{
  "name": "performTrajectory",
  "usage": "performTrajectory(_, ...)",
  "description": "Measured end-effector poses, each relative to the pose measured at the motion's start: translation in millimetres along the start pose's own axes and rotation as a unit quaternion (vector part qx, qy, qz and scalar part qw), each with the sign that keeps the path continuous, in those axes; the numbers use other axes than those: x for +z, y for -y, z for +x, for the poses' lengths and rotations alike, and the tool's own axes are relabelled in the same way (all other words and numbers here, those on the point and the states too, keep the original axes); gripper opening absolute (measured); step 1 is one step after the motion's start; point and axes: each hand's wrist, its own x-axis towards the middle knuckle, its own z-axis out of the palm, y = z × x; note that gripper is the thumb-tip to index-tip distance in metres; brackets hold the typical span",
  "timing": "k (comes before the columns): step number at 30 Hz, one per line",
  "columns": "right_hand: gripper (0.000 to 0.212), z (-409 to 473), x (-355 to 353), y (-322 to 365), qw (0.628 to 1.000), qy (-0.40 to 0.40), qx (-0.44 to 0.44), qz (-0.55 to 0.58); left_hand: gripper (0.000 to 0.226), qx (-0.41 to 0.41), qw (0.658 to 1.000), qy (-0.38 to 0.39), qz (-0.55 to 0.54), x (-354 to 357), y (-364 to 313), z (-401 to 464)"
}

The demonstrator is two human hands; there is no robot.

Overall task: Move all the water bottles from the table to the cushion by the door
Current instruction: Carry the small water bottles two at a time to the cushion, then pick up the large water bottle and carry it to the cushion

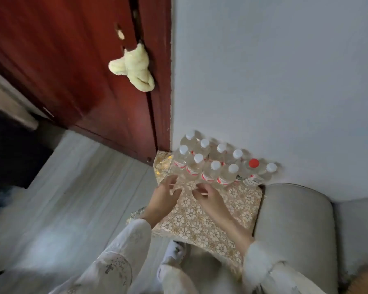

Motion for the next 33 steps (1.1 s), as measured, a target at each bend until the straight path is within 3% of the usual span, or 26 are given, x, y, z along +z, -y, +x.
performTrajectory(9,0.028,-100.1,160.8,84.3,0.973,0.171,-0.121,-0.094,0.023,-0.085,0.958,-0.221,-0.159,-121.5,120.2,-206.9)
performTrajectory(15,0.022,-217.1,299.7,111.7,0.917,0.306,-0.215,-0.142,0.023,-0.143,0.884,-0.391,-0.214,-170.2,200.6,-398.1)
performTrajectory(20,0.016,-332.5,417.0,126.7,0.832,0.438,-0.288,-0.182,0.020,-0.211,0.788,-0.527,-0.238,-172.2,250.6,-559.7)
performTrajectory(26,0.009,-483.9,527.6,129.9,0.675,0.589,-0.369,-0.247,0.014,-0.284,0.631,-0.666,-0.278,-151.7,285.4,-716.4)
performTrajectory(33,0.017,-638.9,646.2,122.1,0.509,0.704,-0.406,-0.284,0.016,-0.325,0.483,-0.752,-0.309,-148.9,330.1,-860.7)
